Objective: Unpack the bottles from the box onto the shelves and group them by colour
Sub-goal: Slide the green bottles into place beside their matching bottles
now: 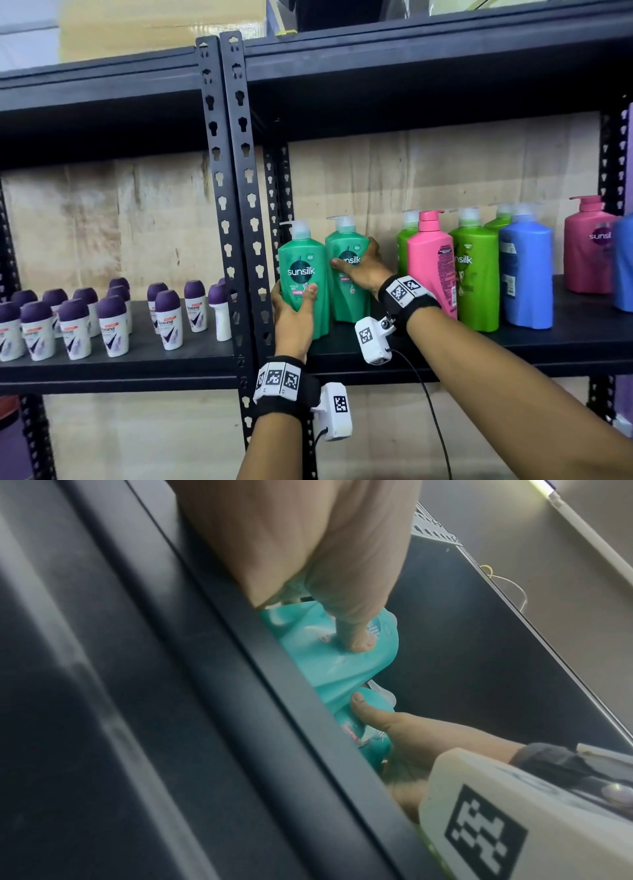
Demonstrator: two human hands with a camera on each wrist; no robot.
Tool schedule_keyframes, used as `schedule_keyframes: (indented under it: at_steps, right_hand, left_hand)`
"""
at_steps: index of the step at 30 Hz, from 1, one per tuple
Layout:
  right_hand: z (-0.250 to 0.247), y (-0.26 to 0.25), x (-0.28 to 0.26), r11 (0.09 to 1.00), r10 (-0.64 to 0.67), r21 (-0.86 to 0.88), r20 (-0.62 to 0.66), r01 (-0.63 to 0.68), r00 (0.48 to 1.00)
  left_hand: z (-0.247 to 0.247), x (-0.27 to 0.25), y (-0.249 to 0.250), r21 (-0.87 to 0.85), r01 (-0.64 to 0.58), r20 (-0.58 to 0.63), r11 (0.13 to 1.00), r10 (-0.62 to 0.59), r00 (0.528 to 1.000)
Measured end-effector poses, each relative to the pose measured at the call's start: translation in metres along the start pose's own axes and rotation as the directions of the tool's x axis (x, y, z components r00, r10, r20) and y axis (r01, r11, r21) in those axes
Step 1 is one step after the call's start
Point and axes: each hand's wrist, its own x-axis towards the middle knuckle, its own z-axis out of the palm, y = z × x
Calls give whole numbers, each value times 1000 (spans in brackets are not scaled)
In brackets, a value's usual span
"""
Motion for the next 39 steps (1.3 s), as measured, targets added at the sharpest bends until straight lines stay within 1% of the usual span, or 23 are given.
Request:
schedule_keyframes:
  at_steps: [5,15,23,27,29,31,34,36,37,39]
  right_hand:
    - [4,0,5,999,-7,51,35,6,999]
    - [5,-2,15,999,46,-9,69,-45,997]
    - [6,-1,18,998,54,-22,64,-52,997]
    - [5,-2,11,998,53,18,58,-54,997]
    - [2,-4,1,997,45,57,57,-48,997]
    - [-1,-7,-11,998,25,57,51,-27,998]
    - [-9,-11,-39,995,-54,85,42,50,998]
    - [-13,-9,-61,992,-99,79,42,95,994]
    - [-14,-7,-70,993,-103,68,46,100,994]
    - [-14,2,-87,989,-111,102,80,103,991]
  left_hand:
    - [0,1,-2,8,10,-1,1000,-10,1000]
    - [-2,0,-1,1,30,18,1000,-30,999]
    - [-2,-3,3,8,22,8,1000,-22,1000]
    - [-3,-6,5,23,18,18,1000,-19,1000]
    - [-3,-6,4,34,4,8,999,-4,1000]
    - [-3,-6,5,60,-5,11,998,5,1000]
    - [-2,-5,6,112,7,82,994,-16,997]
    - [-1,-3,7,113,27,138,993,-43,989]
    - [0,-2,7,113,41,167,993,-60,984]
    - [1,0,7,113,70,225,991,-94,970]
